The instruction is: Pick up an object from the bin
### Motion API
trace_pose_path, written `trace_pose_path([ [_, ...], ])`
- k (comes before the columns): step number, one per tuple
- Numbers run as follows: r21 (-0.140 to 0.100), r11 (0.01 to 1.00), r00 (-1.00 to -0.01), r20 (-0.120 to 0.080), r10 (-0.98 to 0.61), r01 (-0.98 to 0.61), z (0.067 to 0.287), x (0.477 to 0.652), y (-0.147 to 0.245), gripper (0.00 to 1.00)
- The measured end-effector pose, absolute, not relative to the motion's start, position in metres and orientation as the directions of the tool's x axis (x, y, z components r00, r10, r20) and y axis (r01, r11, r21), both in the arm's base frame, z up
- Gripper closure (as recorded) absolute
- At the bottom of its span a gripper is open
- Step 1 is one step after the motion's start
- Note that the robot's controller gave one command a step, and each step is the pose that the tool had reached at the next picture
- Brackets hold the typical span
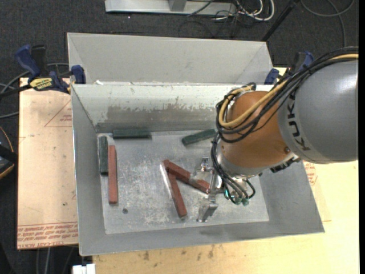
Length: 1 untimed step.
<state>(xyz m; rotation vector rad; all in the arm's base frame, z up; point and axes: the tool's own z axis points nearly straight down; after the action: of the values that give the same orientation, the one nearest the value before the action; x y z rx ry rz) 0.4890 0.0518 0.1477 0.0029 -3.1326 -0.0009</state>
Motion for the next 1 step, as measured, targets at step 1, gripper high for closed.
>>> trace_pose_path([
  [1,0.001,1.0,-1.0,0.001,0.0,0.0,0.1516,0.4911,0.0516,0.0],
])
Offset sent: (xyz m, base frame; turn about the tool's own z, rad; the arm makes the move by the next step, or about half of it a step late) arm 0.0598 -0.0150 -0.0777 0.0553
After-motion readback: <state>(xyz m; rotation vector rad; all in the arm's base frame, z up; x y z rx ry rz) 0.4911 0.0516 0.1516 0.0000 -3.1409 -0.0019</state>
